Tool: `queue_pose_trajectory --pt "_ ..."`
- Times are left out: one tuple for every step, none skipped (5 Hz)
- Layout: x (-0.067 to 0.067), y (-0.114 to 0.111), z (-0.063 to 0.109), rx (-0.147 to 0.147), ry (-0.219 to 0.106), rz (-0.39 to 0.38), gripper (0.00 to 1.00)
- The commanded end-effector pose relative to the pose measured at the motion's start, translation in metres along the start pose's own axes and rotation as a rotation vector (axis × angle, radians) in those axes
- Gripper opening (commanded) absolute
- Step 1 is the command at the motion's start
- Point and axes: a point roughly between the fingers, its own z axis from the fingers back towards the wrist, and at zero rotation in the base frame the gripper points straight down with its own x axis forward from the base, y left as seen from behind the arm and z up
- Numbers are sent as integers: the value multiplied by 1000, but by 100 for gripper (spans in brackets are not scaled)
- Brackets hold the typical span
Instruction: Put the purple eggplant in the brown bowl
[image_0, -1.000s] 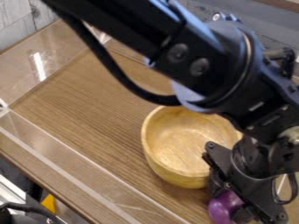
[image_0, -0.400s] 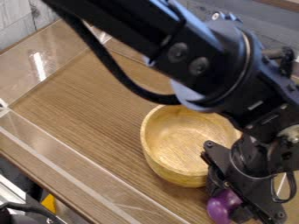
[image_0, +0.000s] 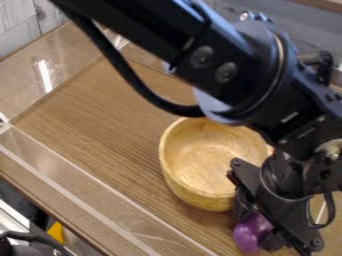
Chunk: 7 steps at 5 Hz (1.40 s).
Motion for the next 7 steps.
queue_pose_trajectory --pt "0 10 -3 13 12 26 0" --pt "1 12 -3 17 13 31 0" --pt "1 15 -4 21 16 34 0" --pt "1 16 -4 25 20 37 0" --pt "1 18 -5 27 23 40 0" --pt "1 19 -6 30 27 44 0" --pt "1 21 -7 33 30 48 0"
